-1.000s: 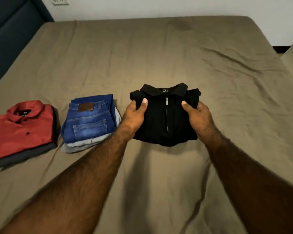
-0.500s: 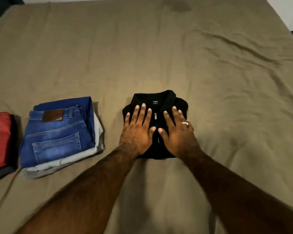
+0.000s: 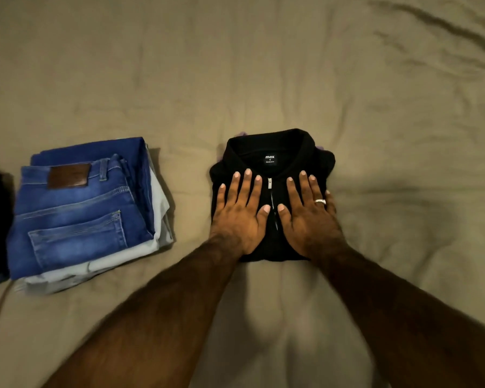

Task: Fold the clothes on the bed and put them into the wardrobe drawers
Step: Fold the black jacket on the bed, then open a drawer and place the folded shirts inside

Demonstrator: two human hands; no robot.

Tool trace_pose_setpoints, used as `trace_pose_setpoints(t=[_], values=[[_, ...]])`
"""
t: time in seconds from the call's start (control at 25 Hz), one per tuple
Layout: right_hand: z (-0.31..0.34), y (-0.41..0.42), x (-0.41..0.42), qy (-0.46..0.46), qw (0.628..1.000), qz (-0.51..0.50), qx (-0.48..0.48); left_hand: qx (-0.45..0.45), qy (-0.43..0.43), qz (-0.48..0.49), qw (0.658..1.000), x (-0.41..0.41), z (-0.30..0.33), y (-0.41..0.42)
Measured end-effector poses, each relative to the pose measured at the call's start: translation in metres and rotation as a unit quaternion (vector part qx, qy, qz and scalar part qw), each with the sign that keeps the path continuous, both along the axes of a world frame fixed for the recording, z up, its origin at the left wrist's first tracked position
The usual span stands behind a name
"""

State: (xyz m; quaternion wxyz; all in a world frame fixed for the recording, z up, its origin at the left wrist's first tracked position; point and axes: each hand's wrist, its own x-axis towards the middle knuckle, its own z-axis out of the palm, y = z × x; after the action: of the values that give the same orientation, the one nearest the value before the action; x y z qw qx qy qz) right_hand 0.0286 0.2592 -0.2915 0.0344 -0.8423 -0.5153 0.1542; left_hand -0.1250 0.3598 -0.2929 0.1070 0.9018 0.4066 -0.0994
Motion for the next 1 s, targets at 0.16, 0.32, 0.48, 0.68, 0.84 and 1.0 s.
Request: trace_pose_setpoints(t=[0.16, 0.32, 0.48, 0.68, 0.84, 1.0], values=[[0.054, -0.001, -0.004, 0.009, 0.998, 0.038, -0.047, -0.066, -0.005, 0.004, 0.998, -0.026, 0.045, 0.0], [0.156, -0.036, -0.013, -0.076, 0.996, 0.012, 0.055, 0.0, -0.073, 0.023, 0.997, -0.062, 0.137, -0.028], [0.239, -0.055, -0.036, -0.105, 0.992, 0.016, 0.069, 0.023, -0.098, 0.039, 0.994, -0.074, 0.227, -0.046], [0.371, -0.089, -0.106, -0.126, 0.978, 0.026, 0.163, 0.092, -0.119, 0.042, 0.988, -0.134, 0.375, -0.079], [0.449, -0.115, -0.152, -0.116, 0.971, 0.054, 0.202, 0.14, -0.137, 0.072, 0.978, -0.197, 0.455, -0.121], [0.505, -0.127, -0.21, -0.098, 0.952, 0.136, 0.257, 0.184, -0.131, 0.174, 0.959, -0.285, 0.52, -0.176]])
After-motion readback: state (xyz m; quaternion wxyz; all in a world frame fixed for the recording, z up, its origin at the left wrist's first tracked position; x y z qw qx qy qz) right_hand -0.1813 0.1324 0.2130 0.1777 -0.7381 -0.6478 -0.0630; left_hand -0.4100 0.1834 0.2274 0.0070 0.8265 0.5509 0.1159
